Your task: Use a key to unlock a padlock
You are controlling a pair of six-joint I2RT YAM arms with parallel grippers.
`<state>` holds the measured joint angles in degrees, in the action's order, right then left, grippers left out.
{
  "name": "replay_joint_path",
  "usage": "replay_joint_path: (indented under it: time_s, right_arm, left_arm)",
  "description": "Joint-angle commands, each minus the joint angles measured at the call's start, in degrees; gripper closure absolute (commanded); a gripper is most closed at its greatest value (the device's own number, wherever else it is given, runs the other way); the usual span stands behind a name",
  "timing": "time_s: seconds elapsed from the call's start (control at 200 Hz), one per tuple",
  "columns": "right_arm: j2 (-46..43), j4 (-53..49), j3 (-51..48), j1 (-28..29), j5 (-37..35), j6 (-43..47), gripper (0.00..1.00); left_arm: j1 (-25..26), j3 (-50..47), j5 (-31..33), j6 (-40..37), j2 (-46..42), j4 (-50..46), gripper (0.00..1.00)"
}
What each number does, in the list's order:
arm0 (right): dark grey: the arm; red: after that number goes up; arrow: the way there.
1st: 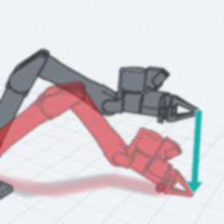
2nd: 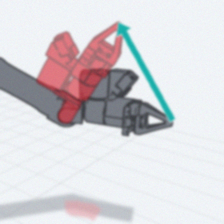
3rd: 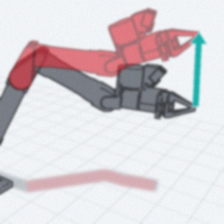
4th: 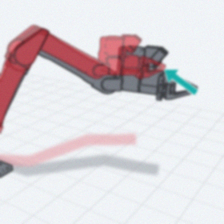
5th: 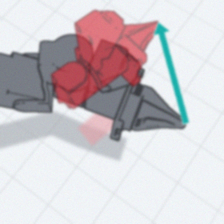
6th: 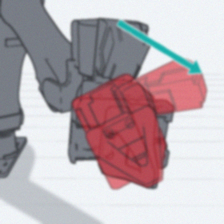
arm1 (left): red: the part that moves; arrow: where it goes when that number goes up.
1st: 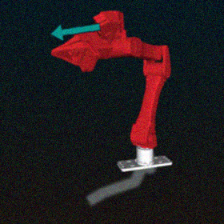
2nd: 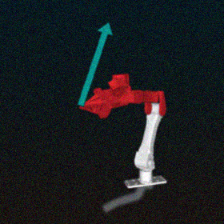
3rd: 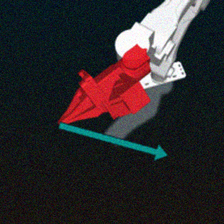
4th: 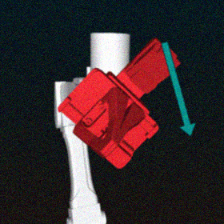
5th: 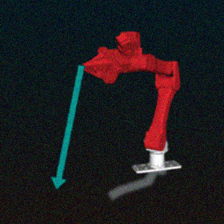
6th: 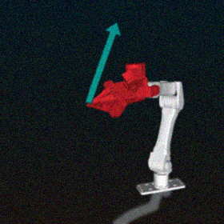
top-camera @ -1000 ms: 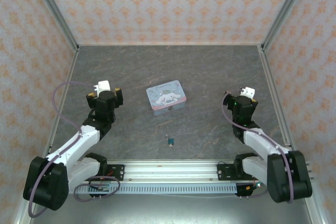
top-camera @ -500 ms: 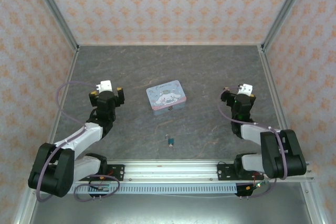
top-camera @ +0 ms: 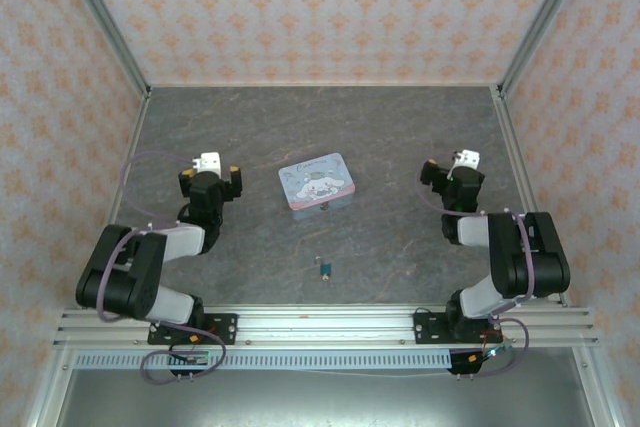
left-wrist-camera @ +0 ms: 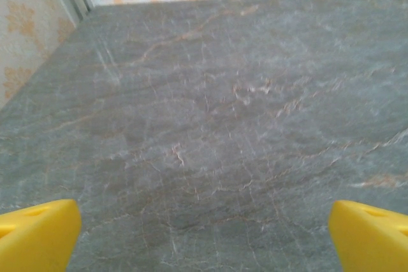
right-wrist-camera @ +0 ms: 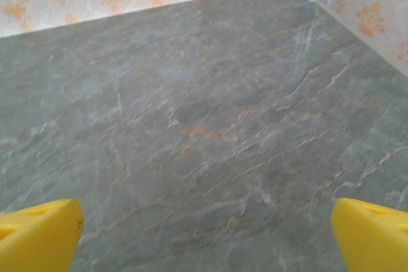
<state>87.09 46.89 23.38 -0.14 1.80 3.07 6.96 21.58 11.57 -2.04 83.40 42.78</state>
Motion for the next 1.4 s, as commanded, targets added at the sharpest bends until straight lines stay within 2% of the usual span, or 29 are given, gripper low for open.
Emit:
replay_joint_path:
  time_s: [0.0, 0.185, 1.396]
  right_arm:
    - [0.17, -1.98, 0.36, -0.46, 2.24, -0.96, 0.01]
    - [0.12, -2.15, 0.49, -0.47, 2.15, -0.94, 0.01]
    - [0.1, -2.49, 0.62, -0.12, 1.44, -0.52, 0.01]
  left_arm:
    - [-1.54, 0.64, -3.57, -0.87, 1.75, 3.05, 0.0]
    - [-5.46, 2.77, -9.29, 1.77, 2.26, -0.1, 0.0]
    - [-5.04, 2.94, -8.49, 1.41, 2.39, -0.41, 0.0]
